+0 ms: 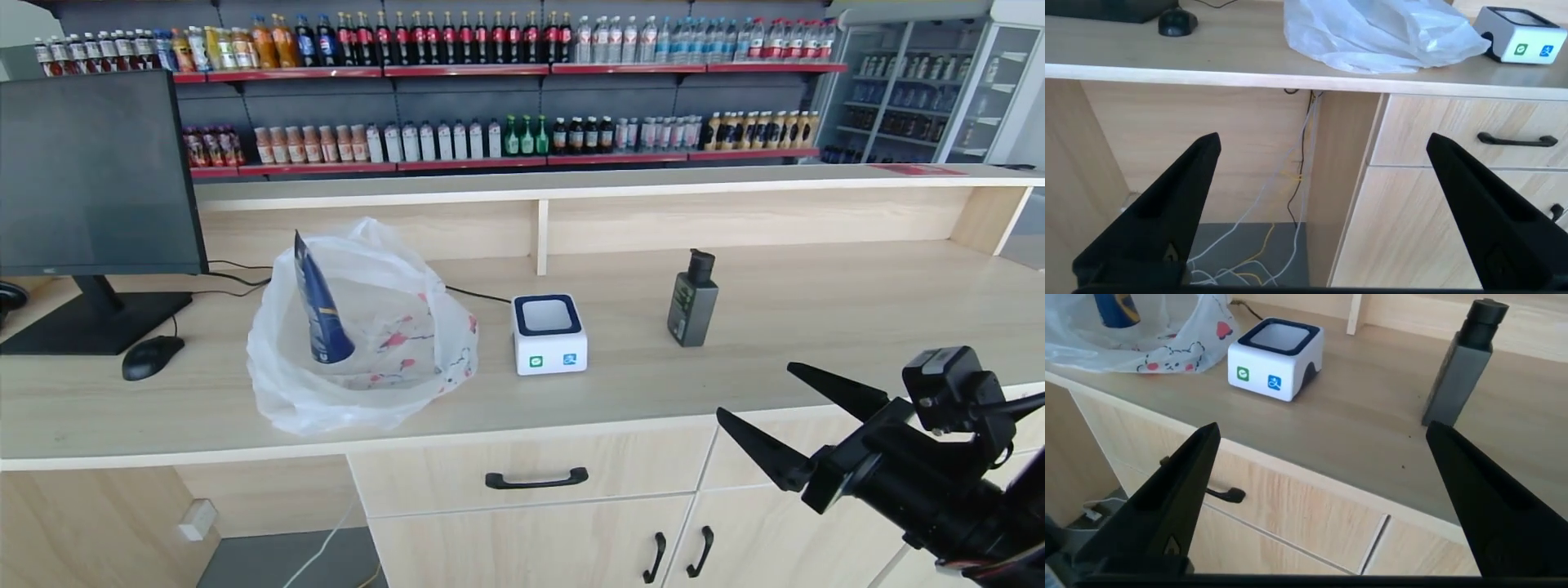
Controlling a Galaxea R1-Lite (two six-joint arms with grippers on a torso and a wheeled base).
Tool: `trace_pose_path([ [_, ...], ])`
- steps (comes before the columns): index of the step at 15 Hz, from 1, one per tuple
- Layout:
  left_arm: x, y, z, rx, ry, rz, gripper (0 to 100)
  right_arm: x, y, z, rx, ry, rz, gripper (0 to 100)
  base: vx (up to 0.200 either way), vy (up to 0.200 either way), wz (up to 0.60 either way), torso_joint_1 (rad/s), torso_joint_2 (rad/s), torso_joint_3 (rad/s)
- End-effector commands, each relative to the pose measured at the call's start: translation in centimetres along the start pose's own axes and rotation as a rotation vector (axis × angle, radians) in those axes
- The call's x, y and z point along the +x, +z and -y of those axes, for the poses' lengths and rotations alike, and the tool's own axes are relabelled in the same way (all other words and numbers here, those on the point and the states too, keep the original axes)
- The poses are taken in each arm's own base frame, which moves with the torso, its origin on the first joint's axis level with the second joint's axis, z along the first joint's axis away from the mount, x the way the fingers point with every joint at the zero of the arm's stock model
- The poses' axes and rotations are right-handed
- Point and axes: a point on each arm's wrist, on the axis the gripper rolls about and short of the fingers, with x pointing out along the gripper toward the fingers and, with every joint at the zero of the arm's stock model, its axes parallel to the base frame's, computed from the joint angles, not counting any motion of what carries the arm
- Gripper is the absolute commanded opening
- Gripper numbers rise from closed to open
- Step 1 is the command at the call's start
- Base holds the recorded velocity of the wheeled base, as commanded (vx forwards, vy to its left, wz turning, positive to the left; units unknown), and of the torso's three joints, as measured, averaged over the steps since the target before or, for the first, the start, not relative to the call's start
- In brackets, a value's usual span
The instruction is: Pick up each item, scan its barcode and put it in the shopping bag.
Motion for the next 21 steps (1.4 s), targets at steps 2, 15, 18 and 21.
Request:
trace_pose_path([
  [2, 0.0, 0.0, 0.0, 0.000, 0.001, 0.000, 100, 0.1, -0.1, 0.0, 0.000, 0.001, -0.004, 100, 0.000, 0.000, 0.00, 0.000, 0.00, 0.000],
  [15, 0.0, 0.0, 0.0, -0.002, 0.001, 0.000, 100, 0.3, -0.3, 0.1, 0.001, -0.001, -0.014, 100, 0.092, 0.000, 0.00, -0.001, 0.00, 0.002],
  [18, 0.0, 0.0, 0.0, -0.002, 0.001, 0.000, 100, 1.5, -0.7, 0.5, 0.010, -0.014, -0.029, 100, 0.000, 0.000, 0.00, 0.000, 0.00, 0.000],
  [21, 0.0, 0.0, 0.0, -0.002, 0.001, 0.000, 100, 3.2, -1.1, 1.5, 0.010, -0.050, -0.032, 100, 0.000, 0.000, 0.00, 0.000, 0.00, 0.000],
])
